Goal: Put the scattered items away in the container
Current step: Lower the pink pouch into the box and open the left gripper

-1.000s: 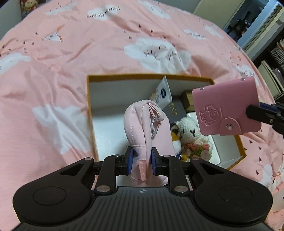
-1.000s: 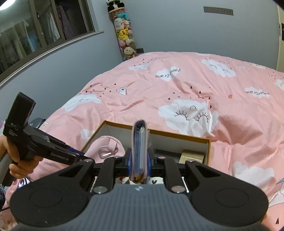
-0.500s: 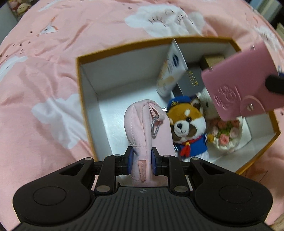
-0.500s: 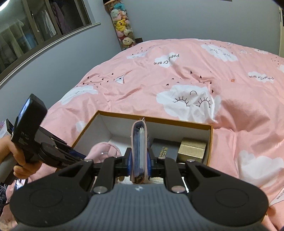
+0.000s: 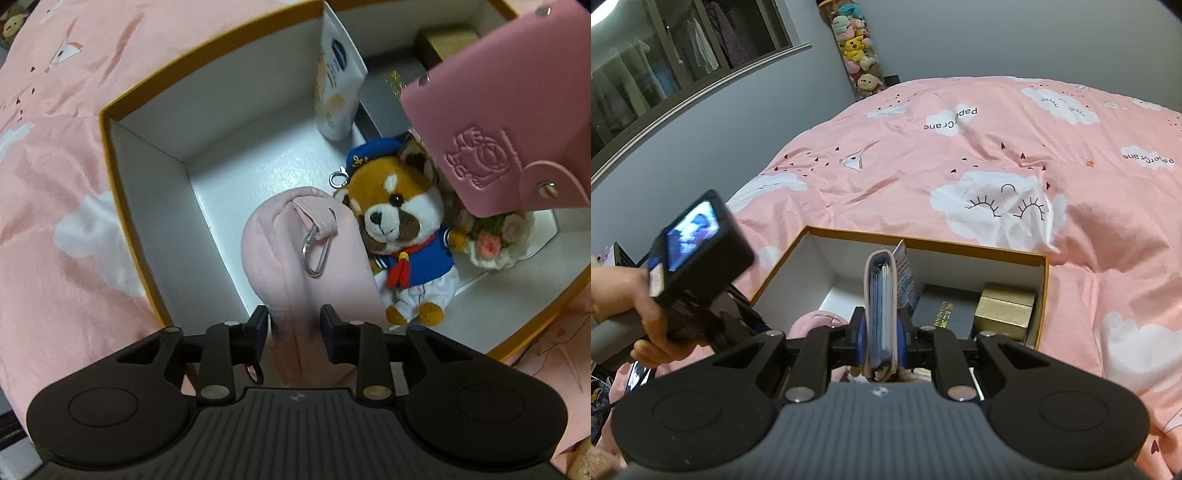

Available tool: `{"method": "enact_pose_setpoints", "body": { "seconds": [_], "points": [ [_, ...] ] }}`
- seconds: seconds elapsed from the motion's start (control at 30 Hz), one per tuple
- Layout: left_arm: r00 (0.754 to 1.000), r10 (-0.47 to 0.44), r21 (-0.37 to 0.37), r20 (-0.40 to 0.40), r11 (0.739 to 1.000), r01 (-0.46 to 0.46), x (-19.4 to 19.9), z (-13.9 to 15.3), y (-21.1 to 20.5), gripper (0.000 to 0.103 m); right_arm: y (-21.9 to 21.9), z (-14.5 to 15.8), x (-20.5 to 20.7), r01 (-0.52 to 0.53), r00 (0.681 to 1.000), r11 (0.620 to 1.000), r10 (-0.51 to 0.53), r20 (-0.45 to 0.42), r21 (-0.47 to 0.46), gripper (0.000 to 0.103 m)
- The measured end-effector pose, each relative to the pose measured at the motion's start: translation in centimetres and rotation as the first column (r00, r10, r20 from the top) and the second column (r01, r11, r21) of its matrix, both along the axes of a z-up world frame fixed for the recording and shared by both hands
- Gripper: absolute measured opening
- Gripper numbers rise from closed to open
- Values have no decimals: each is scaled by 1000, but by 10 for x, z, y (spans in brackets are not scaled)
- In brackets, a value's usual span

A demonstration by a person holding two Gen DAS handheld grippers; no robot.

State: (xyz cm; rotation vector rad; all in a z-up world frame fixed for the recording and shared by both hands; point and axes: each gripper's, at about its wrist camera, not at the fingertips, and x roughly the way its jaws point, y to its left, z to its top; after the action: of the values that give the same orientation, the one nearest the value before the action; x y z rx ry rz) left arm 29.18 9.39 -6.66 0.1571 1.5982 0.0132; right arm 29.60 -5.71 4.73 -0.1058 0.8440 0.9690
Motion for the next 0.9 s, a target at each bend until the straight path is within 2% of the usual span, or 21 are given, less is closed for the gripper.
{"method": "enact_pose_setpoints", "body": {
  "seconds": [0.13, 0.23, 0.43, 0.47, 0.77, 0.9],
  "points": [
    [1000, -17, -2, -1, 1000, 17, 0, 2, -1, 45, -3, 2, -3, -7, 1000, 1000, 7, 10, 5, 18],
    [1000, -11, -20, 4, 1000, 11, -2, 9, 1, 46, -6, 2, -3, -8, 1000, 1000, 8, 9, 7, 18],
    [999, -18, -23, 30, 1000, 18, -1, 21, 12, 46, -9, -1, -1, -2, 1000, 1000, 2, 0, 6, 18],
    [999, -21, -24, 37, 999, 22, 0, 23, 13, 42, -9, -1, -1, -4, 1000, 1000, 4, 0, 7, 18],
    [977, -41, -80, 210, 995, 59, 25, 18, 12, 34, -2, -1, -3, -29, 1000, 1000, 29, 1, 9, 18],
    [970, -16, -88, 241, 995, 38, 36, 11, 17, 33, 2, -4, -5, -53, 999, 999, 53, -7, -5, 18]
  ]
}}
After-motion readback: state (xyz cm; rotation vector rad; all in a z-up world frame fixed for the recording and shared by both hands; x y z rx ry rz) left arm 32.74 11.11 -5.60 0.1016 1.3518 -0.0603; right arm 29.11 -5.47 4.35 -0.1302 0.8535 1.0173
